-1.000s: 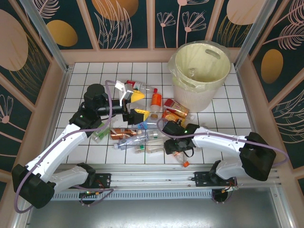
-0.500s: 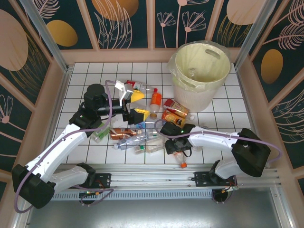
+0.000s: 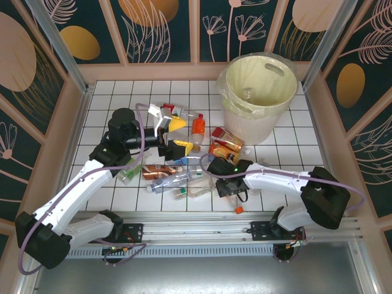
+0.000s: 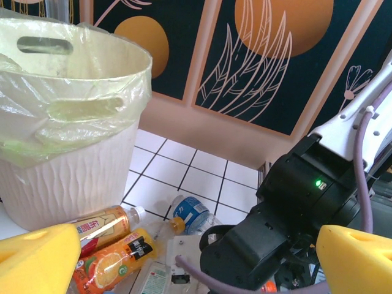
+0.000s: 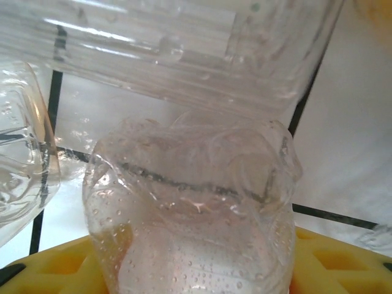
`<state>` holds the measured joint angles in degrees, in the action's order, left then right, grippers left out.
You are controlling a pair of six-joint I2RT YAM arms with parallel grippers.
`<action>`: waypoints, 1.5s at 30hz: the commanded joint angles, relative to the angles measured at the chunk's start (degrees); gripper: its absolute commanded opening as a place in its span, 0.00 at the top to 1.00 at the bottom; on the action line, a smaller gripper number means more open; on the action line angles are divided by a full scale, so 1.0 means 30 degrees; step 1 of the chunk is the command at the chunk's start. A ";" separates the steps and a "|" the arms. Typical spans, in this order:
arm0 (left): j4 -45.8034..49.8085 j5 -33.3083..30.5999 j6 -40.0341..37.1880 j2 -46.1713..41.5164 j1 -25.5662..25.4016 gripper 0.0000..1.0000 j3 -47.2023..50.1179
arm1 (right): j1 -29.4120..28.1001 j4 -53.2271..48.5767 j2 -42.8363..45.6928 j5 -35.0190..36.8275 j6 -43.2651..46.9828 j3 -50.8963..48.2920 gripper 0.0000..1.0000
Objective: Put the plastic bottles in the bin
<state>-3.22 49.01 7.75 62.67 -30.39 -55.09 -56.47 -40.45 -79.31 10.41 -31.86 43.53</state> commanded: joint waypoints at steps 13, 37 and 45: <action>-0.2963 -0.0828 0.1121 -0.0403 -0.0065 0.01 0.1053 | 0.0013 -0.0613 0.4079 0.3491 0.2262 0.5764 0.45; -0.5420 -0.3254 0.2135 -0.2281 -0.0066 0.01 0.2396 | 0.5120 0.3977 0.1627 0.2056 0.9884 1.6814 0.45; -0.5201 -0.3272 0.1962 -0.2142 -0.0065 0.01 0.2323 | 0.8266 0.5316 -0.0595 0.2007 1.0766 1.9467 0.45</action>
<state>-17.98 39.72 14.24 56.86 -30.39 -48.31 -34.30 -27.92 -79.29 17.08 -1.74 98.96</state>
